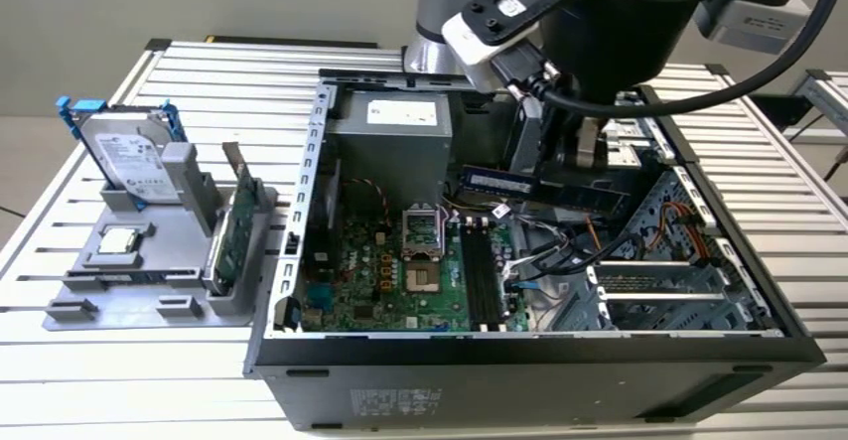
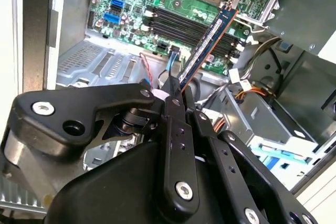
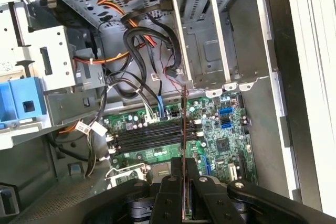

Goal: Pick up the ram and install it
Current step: 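Insert the ram into the slot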

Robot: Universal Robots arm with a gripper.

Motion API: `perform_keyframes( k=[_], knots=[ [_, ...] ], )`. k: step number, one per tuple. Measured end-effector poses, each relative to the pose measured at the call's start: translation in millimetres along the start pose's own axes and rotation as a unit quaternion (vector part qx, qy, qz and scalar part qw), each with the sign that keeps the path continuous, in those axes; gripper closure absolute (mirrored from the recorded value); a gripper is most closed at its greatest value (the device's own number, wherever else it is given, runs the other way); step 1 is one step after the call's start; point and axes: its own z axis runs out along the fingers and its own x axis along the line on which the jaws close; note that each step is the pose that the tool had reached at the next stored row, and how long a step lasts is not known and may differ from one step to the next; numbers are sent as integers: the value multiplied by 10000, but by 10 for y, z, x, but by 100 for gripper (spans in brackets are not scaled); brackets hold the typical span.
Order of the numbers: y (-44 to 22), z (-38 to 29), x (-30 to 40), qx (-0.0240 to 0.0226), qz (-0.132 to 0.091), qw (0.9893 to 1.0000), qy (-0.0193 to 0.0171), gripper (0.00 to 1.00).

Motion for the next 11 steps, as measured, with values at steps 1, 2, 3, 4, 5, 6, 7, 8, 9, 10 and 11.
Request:
perform_keyframes(
  k=[1,2,3,4,5,6,7,8,9,10,11],
  knots=[
    [0,1,0,1,55,10000,-1,100],
    [0,2,0,2,104,9999,-1,100],
    [0,2,0,2,151,9999,-2,100],
    [0,3,1,3,200,9998,-3,100],
    [0,4,1,4,246,9997,-3,100],
    [0,5,1,4,293,9996,-4,100],
    [0,5,1,5,341,9994,-4,100],
    [-1,6,1,6,389,9992,-5,100],
    [-1,6,1,7,444,9990,-6,100],
    [0,6,2,8,494,9988,-7,100],
    [-1,7,2,8,546,9985,-7,100]
  ],
)
